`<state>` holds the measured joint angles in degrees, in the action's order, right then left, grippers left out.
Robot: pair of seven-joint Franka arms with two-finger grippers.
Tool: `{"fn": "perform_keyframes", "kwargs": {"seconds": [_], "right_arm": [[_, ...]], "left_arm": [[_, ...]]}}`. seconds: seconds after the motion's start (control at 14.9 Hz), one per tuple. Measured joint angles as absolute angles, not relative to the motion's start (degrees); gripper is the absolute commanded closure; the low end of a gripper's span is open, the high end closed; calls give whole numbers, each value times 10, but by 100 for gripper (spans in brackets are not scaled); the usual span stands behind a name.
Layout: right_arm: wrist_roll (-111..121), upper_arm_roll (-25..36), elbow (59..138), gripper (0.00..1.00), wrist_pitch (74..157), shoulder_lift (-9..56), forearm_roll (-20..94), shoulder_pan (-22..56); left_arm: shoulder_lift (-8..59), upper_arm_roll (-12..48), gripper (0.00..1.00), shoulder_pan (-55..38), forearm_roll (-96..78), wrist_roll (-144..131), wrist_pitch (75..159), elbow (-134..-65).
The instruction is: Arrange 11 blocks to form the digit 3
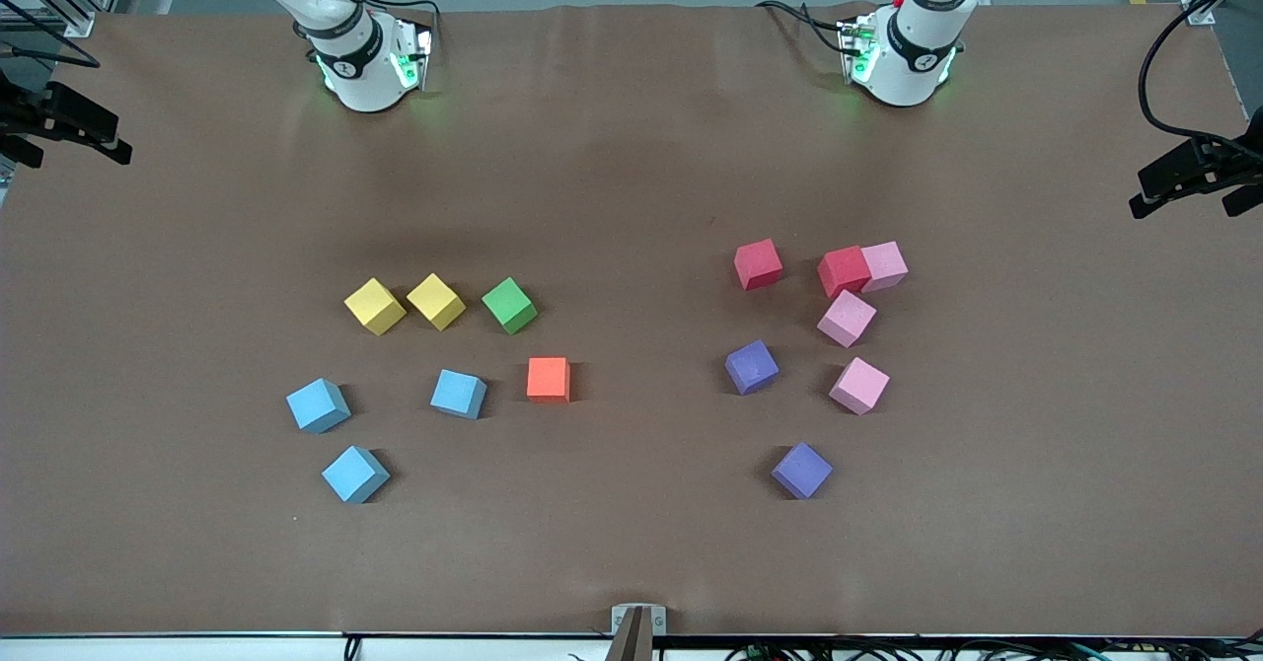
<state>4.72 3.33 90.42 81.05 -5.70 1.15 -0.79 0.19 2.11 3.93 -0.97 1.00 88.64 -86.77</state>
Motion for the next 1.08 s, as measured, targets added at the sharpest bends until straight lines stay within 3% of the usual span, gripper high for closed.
{"fn": "perform_keyframes", "kwargs": {"seconds": [0.6,1.08], "right_arm": [[47,40,895,0,813,-55,11,-10],[49,42,895,0,888,24,10,-35]], "left_arm": [[46,29,0,-24,-45,-5,884,-917],[67,31,0,-92,-45,-7,1032,-1046]]}}
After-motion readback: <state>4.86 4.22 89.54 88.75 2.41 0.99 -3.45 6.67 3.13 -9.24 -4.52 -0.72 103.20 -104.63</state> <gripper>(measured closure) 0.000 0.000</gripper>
